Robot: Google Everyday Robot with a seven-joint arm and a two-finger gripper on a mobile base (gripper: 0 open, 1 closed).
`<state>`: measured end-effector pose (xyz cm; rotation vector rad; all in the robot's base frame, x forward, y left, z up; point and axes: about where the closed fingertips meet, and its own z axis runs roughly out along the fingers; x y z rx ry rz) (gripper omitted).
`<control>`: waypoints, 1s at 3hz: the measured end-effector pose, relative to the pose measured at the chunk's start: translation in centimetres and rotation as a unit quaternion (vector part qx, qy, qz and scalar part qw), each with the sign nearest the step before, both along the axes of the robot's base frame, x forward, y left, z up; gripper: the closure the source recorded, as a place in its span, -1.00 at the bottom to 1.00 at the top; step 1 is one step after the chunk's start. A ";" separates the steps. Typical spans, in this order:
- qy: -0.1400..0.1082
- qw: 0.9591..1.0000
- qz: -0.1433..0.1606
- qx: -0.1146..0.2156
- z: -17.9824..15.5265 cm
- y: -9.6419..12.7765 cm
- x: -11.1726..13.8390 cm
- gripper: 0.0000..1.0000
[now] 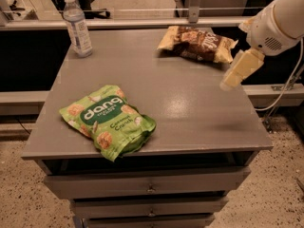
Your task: Move brown chip bag near green rice chip bag
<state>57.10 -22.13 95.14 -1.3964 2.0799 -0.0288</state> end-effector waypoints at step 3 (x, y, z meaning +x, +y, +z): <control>-0.046 0.991 -0.068 0.102 -3.6 3.5 14.3 -1.00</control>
Offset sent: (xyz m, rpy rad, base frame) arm 0.1597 0.0370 -0.0306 0.2812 -0.1153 -0.1456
